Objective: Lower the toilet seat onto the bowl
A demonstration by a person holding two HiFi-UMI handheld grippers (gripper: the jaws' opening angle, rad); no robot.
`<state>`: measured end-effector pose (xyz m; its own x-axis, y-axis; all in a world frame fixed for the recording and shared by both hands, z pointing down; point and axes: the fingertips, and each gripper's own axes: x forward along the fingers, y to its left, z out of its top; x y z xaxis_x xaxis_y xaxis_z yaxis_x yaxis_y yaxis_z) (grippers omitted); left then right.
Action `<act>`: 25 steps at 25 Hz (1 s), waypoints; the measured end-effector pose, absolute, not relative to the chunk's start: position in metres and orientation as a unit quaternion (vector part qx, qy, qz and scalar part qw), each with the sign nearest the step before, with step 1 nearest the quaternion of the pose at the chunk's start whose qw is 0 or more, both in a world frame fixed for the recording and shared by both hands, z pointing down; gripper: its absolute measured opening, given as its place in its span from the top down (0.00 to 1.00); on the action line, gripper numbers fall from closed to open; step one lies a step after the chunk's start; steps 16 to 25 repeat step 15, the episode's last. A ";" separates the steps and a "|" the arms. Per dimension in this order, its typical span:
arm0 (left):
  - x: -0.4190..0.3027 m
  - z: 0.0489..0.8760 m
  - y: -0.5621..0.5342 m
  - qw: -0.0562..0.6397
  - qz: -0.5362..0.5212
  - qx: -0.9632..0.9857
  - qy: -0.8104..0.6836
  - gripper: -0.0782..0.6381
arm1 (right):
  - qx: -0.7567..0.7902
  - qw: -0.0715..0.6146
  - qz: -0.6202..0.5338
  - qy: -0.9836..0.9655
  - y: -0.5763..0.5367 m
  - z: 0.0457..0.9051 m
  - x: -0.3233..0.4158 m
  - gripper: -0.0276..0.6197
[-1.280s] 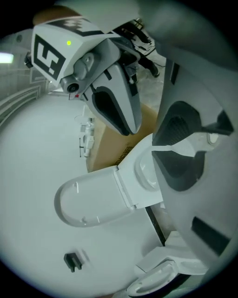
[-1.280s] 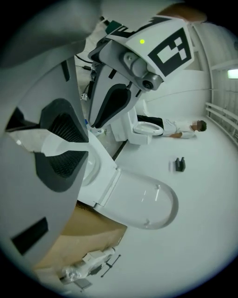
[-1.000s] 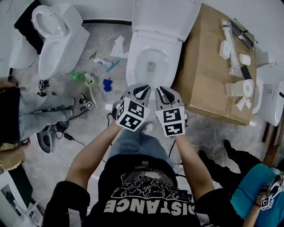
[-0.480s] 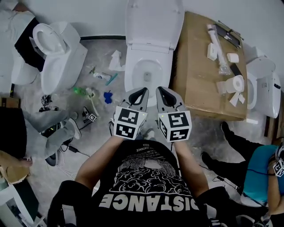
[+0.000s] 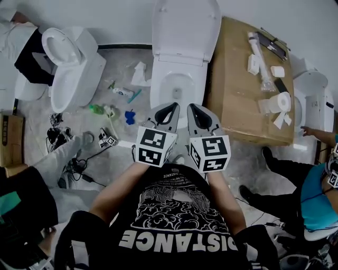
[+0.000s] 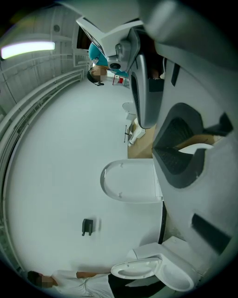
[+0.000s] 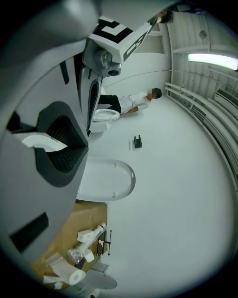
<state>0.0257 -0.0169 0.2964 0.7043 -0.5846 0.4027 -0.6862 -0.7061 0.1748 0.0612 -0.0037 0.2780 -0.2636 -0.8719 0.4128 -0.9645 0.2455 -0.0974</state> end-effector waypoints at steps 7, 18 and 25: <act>0.023 0.298 -0.014 0.165 0.163 0.910 -0.345 0.88 | 0.587 0.144 0.171 -0.778 -0.001 0.280 0.053 0.93; 0.019 0.302 -0.010 0.167 0.168 0.907 -0.350 0.88 | 0.583 0.146 0.172 -0.780 0.003 0.284 0.051 0.93; 0.019 0.302 -0.010 0.167 0.168 0.907 -0.350 0.88 | 0.583 0.146 0.172 -0.780 0.003 0.284 0.051 0.93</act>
